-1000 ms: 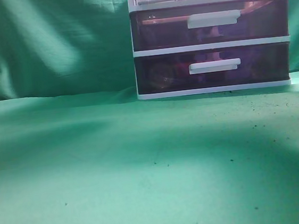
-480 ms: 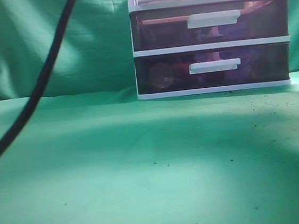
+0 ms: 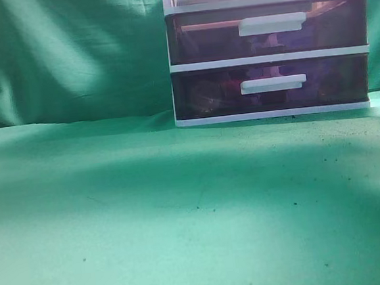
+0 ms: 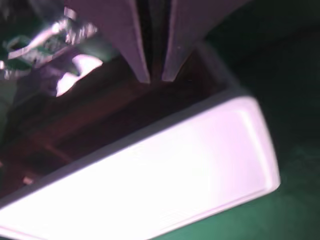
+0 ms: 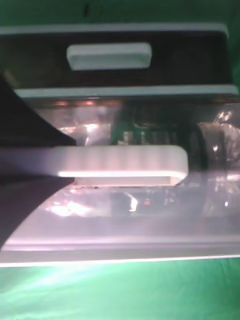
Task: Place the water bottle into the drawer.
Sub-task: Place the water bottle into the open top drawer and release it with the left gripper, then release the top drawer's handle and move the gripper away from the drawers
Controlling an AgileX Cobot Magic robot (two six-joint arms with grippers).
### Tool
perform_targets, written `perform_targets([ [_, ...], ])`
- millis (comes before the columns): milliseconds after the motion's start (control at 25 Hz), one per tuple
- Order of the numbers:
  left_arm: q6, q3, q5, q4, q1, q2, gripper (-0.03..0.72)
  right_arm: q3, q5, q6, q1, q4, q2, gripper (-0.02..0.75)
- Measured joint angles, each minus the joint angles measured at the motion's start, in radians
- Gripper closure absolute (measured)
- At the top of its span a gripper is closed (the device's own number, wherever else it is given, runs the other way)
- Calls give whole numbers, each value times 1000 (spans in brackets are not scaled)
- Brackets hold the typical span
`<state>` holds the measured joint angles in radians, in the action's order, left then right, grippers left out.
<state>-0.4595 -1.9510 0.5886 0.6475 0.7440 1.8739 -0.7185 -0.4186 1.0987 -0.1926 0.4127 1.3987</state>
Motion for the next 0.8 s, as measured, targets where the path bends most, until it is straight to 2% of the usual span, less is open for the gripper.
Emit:
perform_targets([
  [160,226,0,308,-196,0,-147,688,-84,26,81,0,-66,40,654],
  [240,269,0,409,-237,0,-208,688,-149,49,96,0,-71,84,654],
  [360,283,20,461,-281,0,-300,688,-269,83,100,0,-75,180,654],
  [560,290,233,475,-335,0,-472,688,-476,114,88,0,-80,345,654],
  [800,276,485,477,-360,0,-659,688,-589,126,72,0,-76,432,654],
])
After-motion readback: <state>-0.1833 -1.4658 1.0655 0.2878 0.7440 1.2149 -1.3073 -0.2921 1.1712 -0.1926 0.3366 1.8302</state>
